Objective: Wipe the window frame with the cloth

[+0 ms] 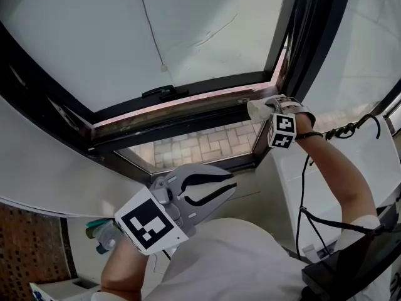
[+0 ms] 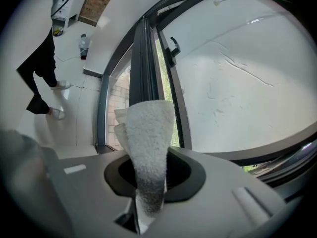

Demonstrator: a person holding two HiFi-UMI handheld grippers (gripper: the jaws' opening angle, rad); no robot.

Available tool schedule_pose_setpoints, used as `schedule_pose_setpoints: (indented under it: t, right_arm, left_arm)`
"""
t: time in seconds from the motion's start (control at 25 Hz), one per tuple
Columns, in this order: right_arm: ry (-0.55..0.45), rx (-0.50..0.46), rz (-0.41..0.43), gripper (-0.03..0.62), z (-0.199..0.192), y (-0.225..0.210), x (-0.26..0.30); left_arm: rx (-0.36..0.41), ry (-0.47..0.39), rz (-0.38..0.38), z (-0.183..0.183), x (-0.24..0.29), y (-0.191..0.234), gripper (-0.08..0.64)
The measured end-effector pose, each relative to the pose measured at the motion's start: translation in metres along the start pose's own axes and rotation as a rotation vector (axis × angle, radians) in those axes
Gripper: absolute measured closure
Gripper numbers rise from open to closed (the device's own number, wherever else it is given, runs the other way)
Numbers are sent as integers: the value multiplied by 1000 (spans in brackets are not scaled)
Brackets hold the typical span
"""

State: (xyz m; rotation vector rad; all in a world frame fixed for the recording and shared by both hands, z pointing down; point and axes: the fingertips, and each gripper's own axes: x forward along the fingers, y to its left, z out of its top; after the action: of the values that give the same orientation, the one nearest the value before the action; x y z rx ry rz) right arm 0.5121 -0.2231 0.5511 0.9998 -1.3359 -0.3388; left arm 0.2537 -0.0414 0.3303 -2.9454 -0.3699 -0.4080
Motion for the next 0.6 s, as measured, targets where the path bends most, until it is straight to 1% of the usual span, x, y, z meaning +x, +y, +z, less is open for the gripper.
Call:
schedule_pose_setpoints:
  t: [0.2, 0.36, 0.4, 0.48, 0.6]
  right_arm:
    - [-28, 57, 26, 520, -8, 22, -3]
    - [-42, 103, 90, 520, -12, 54, -5]
    - [-51, 132, 109, 520, -13, 65, -7]
    - [-76, 221, 148, 520, -14, 87, -13]
    - [-116, 410, 202, 520, -10, 113, -26]
  left_arm:
    - [-24, 12, 34, -2, 11, 2, 491]
    - [-49, 2, 97, -7, 12, 7, 491]
    - [-65, -4, 117, -10, 12, 8, 491]
    - [-103, -7, 158, -17, 10, 9, 491]
    - [-169, 6, 231, -31, -1, 13, 491]
